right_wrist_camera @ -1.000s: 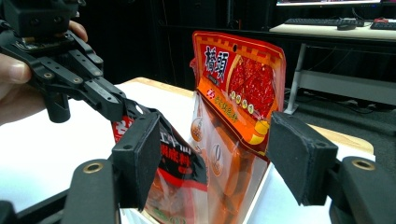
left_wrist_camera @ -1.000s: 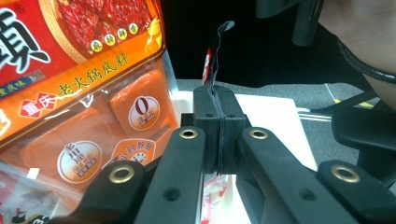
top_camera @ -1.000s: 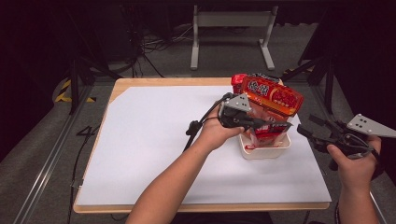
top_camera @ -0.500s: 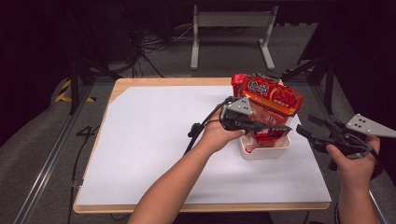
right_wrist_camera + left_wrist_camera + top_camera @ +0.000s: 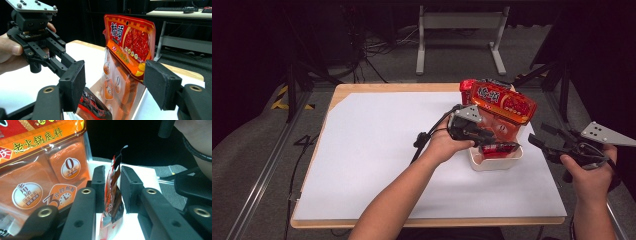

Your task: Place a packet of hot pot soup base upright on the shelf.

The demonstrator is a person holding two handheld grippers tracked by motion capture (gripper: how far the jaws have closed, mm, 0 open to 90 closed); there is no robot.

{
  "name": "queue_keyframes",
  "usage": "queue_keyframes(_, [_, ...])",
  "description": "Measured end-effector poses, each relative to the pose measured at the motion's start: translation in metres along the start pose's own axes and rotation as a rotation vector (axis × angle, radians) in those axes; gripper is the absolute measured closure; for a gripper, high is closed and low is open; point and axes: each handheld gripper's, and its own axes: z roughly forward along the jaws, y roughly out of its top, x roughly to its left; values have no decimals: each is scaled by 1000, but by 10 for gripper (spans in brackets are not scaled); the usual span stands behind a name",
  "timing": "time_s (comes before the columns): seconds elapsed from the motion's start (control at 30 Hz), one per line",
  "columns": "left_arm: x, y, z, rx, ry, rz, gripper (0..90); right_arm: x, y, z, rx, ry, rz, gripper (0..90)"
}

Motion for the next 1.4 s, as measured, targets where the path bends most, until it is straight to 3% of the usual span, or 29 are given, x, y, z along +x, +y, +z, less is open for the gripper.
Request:
queue_keyframes(0.3, [-2, 1, -3, -15, 7, -18, 625, 1, 0, 1, 3, 2, 1, 345])
queue_keyframes(0.53, [-9, 4, -22, -27, 36, -26, 586, -1, 0, 5, 5, 4, 1, 343])
queue_keyframes(0.87, [-24, -1, -64, -41, 104, -28, 559, 3, -1, 14, 24, 15, -6, 336])
queue_keyframes(0.97, [-28, -8, -84, -38, 160, -38, 526, 2, -1, 14, 30, 14, -5, 324])
queue_keyframes(1.0, [-28, -8, -84, -38, 160, -38, 514, 2, -1, 14, 30, 14, -5, 324])
queue_keyframes(1.33, [-46, -31, -140, -80, 258, -61, 446, 2, -5, 15, 36, 18, -6, 283])
queue_keyframes(1.4, [-50, -42, -157, -87, 295, -62, 431, 2, -7, 15, 41, 16, -7, 282])
